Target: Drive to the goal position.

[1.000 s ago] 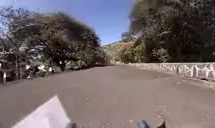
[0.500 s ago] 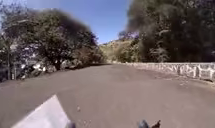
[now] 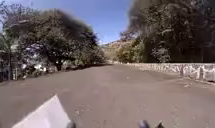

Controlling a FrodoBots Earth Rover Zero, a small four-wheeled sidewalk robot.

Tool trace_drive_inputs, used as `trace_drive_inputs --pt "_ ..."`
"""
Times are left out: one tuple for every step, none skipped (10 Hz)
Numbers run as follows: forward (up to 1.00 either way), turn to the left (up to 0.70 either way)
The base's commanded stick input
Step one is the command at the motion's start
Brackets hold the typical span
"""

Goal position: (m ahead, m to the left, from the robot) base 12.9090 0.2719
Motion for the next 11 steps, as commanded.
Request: trace_drive_inputs --pt "0.70 -0.35" --pt "0.70 -0.35" --pt "0.70 -0.17" --pt "0.70 0.00" --pt "0.70 0.00" --pt "0.70 0.00" --pt "0.70 0.00" --pt "0.70 0.00" --pt "0.70 -0.02" --pt "0.70 -0.15" --pt "0.70 -0.28"
